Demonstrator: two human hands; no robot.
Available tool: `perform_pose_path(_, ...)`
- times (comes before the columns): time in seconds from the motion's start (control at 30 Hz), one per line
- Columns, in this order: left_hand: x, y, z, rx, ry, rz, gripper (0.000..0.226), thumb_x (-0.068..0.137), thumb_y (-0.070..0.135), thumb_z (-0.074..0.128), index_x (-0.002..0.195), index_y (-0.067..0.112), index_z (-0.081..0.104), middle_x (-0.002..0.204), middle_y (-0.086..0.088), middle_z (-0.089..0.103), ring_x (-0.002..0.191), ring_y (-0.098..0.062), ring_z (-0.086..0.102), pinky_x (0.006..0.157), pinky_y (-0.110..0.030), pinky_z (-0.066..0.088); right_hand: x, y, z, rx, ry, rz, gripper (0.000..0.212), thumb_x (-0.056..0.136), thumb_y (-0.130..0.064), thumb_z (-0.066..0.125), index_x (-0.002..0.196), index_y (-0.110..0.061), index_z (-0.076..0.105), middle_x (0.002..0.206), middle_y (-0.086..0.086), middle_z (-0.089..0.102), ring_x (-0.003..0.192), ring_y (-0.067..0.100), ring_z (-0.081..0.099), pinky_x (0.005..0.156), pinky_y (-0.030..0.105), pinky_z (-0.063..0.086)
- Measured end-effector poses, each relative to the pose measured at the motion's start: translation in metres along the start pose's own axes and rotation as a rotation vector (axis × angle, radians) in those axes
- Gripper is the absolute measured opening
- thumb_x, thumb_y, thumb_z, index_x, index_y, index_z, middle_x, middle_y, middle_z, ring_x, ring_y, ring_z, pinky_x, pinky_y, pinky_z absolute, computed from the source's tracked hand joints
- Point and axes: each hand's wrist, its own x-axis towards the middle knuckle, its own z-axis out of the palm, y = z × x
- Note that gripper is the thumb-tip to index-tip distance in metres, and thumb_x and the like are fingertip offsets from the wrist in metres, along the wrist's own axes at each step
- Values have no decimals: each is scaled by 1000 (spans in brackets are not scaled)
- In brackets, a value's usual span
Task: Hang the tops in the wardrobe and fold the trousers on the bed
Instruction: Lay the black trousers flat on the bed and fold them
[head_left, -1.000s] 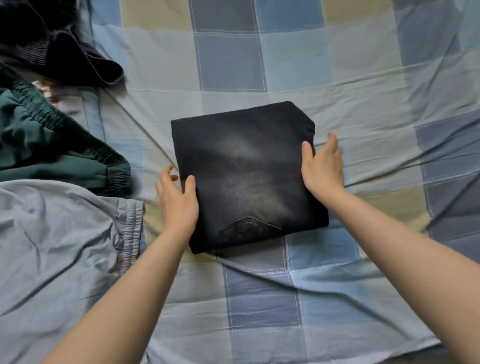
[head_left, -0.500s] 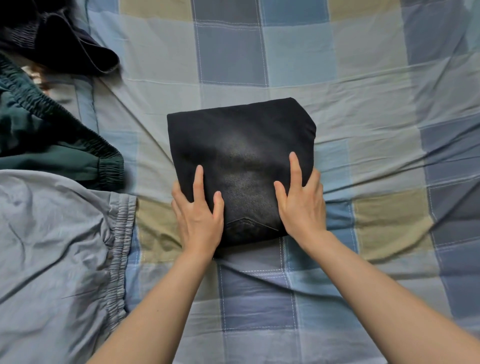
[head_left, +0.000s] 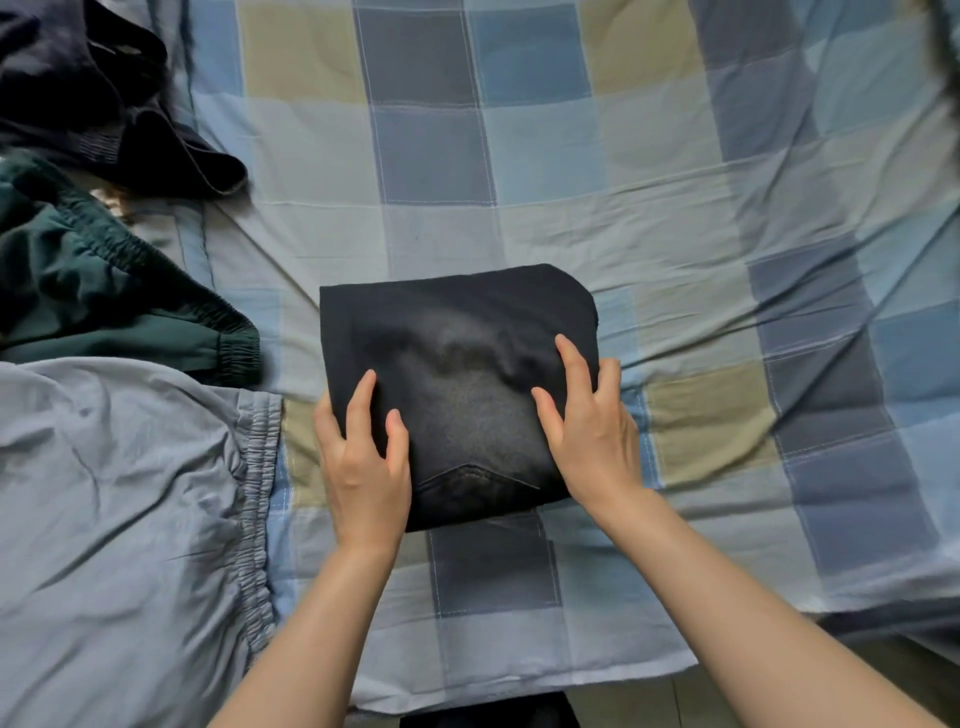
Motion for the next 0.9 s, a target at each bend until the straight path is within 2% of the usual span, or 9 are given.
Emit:
perform_pose_path(0.1,-16,26,-40,-8,-55,8,40,93,11,60,133,8,56,129,-20,45,116,-33,53,101,-38,46,-34,-12,-42,10,20,30,54,88,-31,65,138,-16,50,105,18,51,62,35,53,60,40,49)
perform_pose_path(0.2,-28,48,-74,26,-94,56,39,93,13,60,132,10,56,130,-19,45,116,-33,53,98,-42,49,-68,-22,-84,40,2,50,53,91,-30,61,140,-17,45,112,18,49,71,35,55,64,41,50)
perform_pose_path(0.37,-56,109,-152,22,-158,167,38,90,13,65,127,12,57,131,-19,45,120,-31,49,95,-37,47,-146,-42,-174,61,16,185,53,95,-35,53,144,-24,37,122,14,41,77,35,58,64,40,50)
perform_pose_path(0.47,-68,139,-189,-16,-192,227,38,88,11,69,125,10,60,132,-20,44,119,-31,50,95,-35,47,-189,-55,-213,99,93,280,53,93,-36,55,142,-26,37,121,10,38,81,33,59,66,40,51)
perform_pose_path(0.57,-82,167,-228,-77,-239,334,40,86,10,70,124,9,60,134,-17,43,122,-30,51,96,-29,42,-235,-72,-247,157,222,388,55,88,-28,65,138,-19,45,121,13,37,94,34,56,74,40,52)
perform_pose_path(0.7,-100,204,-270,-133,-344,470,41,86,12,71,126,11,60,139,-12,41,126,-31,51,92,-29,46,-297,-90,-290,208,412,532,60,83,-19,72,137,-15,48,125,15,35,91,15,39,81,34,47)
perform_pose_path(0.73,-105,212,-278,-150,-372,502,42,85,11,71,126,11,61,139,-12,41,125,-32,52,91,-30,48,-311,-92,-297,204,452,546,62,82,-18,73,138,-14,48,127,16,35,94,16,41,83,33,47)
perform_pose_path(0.83,-124,236,-296,-191,-450,595,43,85,11,72,126,11,61,141,-12,41,118,-35,57,87,-33,53,-354,-96,-321,194,537,621,61,81,-18,74,137,-13,49,139,18,34,110,33,55,83,32,49)
perform_pose_path(0.9,-135,250,-303,-201,-500,636,42,86,12,71,127,11,61,143,-11,39,116,-34,58,84,-35,55,-377,-97,-330,160,566,658,57,83,-22,72,135,-13,52,144,16,35,114,34,56,81,35,52)
